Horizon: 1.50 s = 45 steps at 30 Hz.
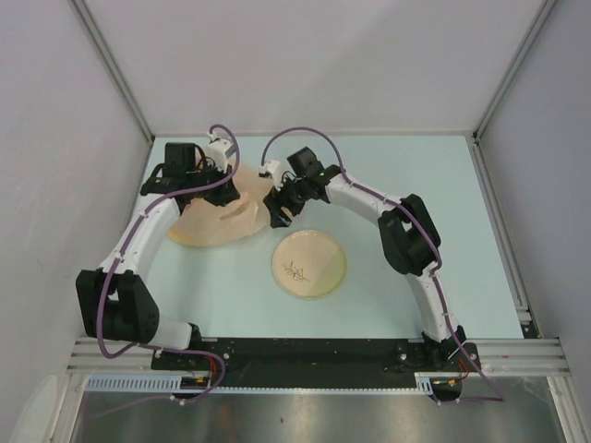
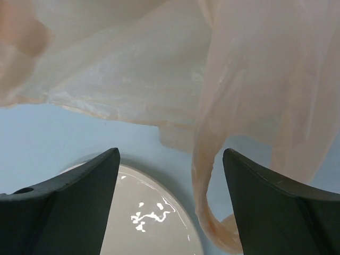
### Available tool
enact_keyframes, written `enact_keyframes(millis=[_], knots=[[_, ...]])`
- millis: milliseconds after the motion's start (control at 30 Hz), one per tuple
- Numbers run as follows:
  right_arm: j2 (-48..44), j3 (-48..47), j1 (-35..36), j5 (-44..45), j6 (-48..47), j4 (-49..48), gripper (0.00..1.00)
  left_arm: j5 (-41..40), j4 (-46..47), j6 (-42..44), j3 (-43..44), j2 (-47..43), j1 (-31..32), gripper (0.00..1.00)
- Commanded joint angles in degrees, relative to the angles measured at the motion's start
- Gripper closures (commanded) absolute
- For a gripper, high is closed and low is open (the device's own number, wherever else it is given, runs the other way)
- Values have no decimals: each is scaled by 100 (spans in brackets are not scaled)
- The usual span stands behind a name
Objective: Take the fake fruits out of the plastic bag
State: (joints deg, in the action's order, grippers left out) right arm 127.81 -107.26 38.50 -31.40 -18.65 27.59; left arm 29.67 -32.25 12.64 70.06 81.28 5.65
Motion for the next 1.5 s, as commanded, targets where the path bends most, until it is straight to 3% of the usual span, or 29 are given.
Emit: enact_keyframes(millis=[0,67,100,167,200,233,267,300,400,467,700,867,1200,1300,1333,1400,1433,1467], knots=[[-46,83,-36,906,203,-614,24,91,123,150,25,11,77,100],[16,13,-80,1021,266,-720,33,57,52,229,77,11,85,100],[33,-22,-80,1048,309,-720,44,48,17,256,121,2,77,100],[60,-154,-123,952,371,-659,53,-5,-193,230,287,20,85,100],[43,-181,-124,890,397,-659,63,-5,-307,186,376,46,77,100],[42,-207,-141,733,450,-589,69,30,-613,73,472,64,77,96],[34,-277,-176,618,477,-554,73,248,-764,11,621,90,77,84],[8,-295,-194,513,512,-527,81,372,-913,-147,657,73,85,60],[-106,-295,-238,249,626,-457,100,1004,-1091,-489,527,-234,85,36],[-151,-321,-299,117,740,-439,100,1294,-889,-666,308,-506,77,27],[-239,-541,-484,-824,1470,-500,100,1173,-362,-1342,25,-332,164,17],[-265,-550,-466,-903,1672,-553,100,839,-158,-2098,51,-139,226,19],[-256,-480,-475,-833,1961,-720,100,-549,262,-2504,-169,89,445,19],[-221,-488,-519,-842,2076,-755,100,-620,465,-2486,76,476,542,33],[-204,-515,-597,-894,2137,-790,100,-594,474,-2443,182,721,542,48],[-20,-777,-720,-990,2287,-913,100,-542,483,-2311,628,959,499,66],[103,-996,-860,-1017,2487,-914,100,-454,509,-2189,779,1065,455,88],[226,-1442,-966,-1017,2568,-983,100,-384,631,-2161,964,1292,385,99]])
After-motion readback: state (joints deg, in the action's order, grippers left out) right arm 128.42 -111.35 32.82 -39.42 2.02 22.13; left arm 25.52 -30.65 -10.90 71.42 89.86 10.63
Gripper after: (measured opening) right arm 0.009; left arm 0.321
